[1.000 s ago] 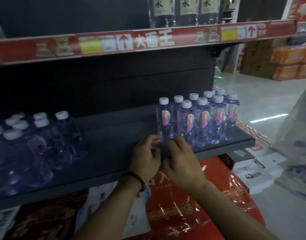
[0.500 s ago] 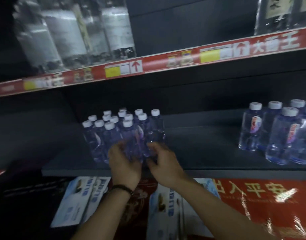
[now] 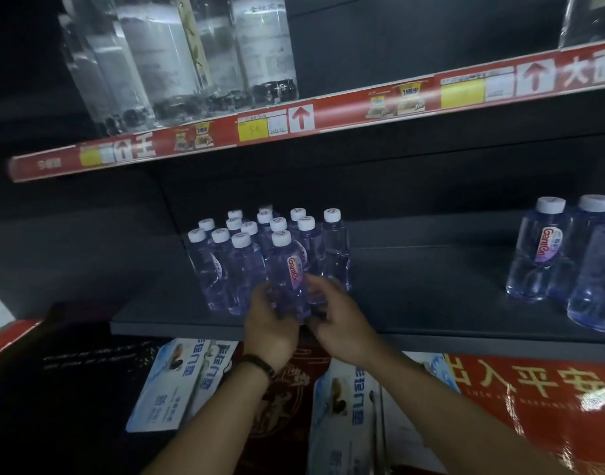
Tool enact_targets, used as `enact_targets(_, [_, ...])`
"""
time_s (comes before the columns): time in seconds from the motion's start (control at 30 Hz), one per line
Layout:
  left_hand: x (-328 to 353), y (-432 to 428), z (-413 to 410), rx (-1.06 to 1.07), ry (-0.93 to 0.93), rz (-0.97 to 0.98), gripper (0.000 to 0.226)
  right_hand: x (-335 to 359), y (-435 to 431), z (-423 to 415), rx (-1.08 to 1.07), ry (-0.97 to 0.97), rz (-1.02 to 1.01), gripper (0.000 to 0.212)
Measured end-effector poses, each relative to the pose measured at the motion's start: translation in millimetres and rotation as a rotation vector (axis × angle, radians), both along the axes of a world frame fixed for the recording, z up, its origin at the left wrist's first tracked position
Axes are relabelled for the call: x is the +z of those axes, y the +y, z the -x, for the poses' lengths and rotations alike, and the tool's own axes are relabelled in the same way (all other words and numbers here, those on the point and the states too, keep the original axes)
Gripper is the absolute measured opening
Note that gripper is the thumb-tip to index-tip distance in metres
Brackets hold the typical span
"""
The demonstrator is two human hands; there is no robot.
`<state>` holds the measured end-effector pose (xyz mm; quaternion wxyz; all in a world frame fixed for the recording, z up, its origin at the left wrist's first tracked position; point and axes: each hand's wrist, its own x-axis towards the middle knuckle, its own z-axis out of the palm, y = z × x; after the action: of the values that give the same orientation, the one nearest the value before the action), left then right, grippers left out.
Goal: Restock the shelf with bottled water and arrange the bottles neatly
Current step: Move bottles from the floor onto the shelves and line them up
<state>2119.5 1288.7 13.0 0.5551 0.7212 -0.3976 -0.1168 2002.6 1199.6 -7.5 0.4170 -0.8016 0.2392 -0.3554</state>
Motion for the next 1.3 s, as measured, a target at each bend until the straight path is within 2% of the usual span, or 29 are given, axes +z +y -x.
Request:
enact_targets(0.1, [-2.4, -4.7, 0.7, -0.086, -0.005, 0.011, 0.041, 2.0, -4.2, 19.7, 0.010, 0.063, 0.133, 0.072])
enact_targets(0.23, [-5.7, -19.3, 6.6, -0.166, -0.007, 0.036, 0.042, 3.1, -6.4, 55.8, 0.026, 0.216, 0.354, 0.082])
enact_targets(0.33, [-7.4, -29.1, 18.5, -0.243, 0.026, 0.057, 0.040, 1.1, -12.0, 77.9, -0.069, 0.399, 0.558, 0.090])
enact_targets(0.4, [-9.7, -38.7, 30.3, -0.288, 0.056, 0.081, 0.039, -0.6, -17.0, 92.6, -0.160, 0.443, 0.650, 0.090])
enact_targets(0.6, [-8.6, -82.5, 78.4, -0.468, -0.050, 0.057, 0.032, 1.0, -22.4, 156.0, -0.233, 0.407, 0.546, 0.087])
enact_targets(0.73, [-10.9, -108.0, 124.6, -0.570, -0.080, 0.053, 0.032, 0.4, -27.5, 205.4, -0.301, 0.436, 0.547, 0.089])
enact_targets(1.0, [-22.1, -151.0, 215.5, -0.682, 0.048, 0.082, 0.033, -4.8, -29.4, 279.1, -0.457, 0.466, 0.487, 0.086])
enact_targets(1.17, [-23.5, -158.4, 239.0, -0.705, 0.066, 0.094, 0.035, -4.4, -28.6, 297.7, -0.528, 0.512, 0.454, 0.092])
enact_targets(1.3, [-24.9, -165.0, 251.3, -0.697, 0.098, 0.101, 0.036, -1.2, -30.4, 305.5, -0.573, 0.517, 0.400, 0.086])
